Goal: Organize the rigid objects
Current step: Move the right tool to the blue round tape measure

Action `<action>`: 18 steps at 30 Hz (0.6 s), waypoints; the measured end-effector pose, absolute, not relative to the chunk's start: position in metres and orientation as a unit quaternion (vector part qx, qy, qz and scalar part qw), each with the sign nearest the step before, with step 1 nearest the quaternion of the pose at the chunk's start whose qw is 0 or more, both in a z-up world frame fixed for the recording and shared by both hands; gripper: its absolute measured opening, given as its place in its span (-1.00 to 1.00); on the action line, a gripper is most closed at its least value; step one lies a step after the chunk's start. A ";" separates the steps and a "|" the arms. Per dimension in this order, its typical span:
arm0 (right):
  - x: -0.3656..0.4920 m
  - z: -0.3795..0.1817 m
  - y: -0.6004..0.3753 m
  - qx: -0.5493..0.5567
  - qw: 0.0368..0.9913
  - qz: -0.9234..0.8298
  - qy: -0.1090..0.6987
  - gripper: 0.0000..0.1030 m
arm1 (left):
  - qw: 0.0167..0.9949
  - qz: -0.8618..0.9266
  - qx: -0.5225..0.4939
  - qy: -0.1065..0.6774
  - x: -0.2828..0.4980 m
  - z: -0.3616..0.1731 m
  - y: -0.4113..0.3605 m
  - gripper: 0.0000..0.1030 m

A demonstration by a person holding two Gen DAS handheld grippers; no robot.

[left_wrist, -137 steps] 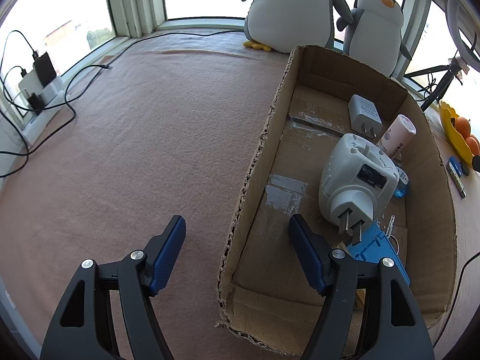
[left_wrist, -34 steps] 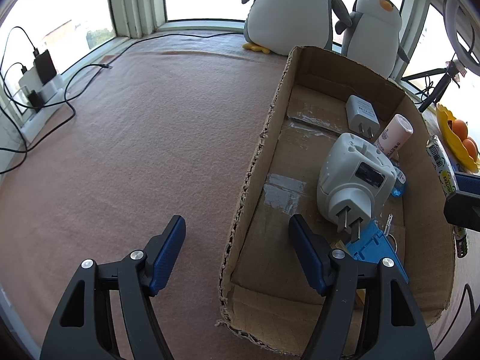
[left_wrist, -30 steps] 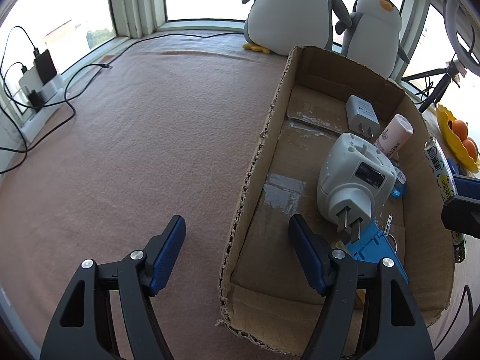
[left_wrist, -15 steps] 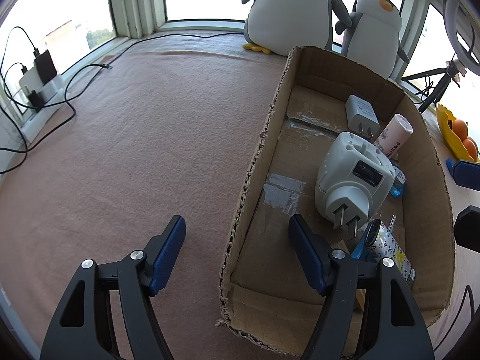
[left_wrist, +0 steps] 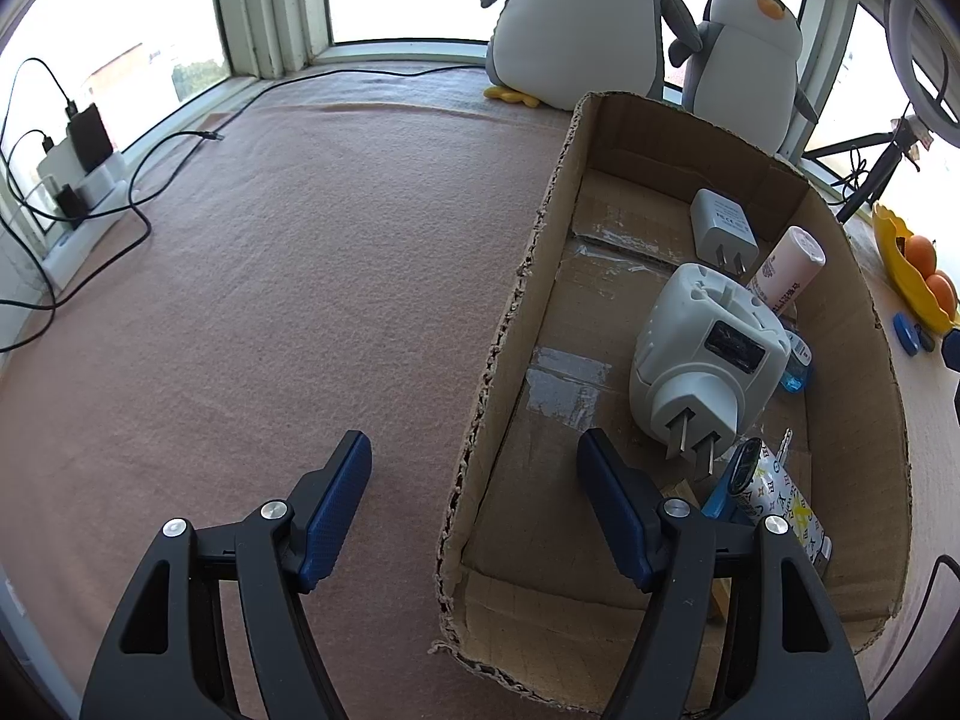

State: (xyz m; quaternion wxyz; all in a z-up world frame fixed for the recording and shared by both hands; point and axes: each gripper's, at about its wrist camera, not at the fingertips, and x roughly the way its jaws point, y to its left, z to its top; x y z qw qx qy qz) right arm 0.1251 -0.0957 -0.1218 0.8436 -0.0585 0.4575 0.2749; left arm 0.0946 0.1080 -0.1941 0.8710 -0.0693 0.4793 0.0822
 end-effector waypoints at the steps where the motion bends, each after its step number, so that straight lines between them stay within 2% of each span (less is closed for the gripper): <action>1: 0.125 -0.121 -0.102 -0.054 0.846 0.268 0.457 0.24 | 0.871 0.082 -0.069 0.479 0.095 -0.194 0.108 0.41; 18: 0.134 -0.138 -0.203 0.029 0.869 0.155 0.469 0.27 | 0.871 0.082 -0.067 0.479 0.095 -0.195 0.108 0.41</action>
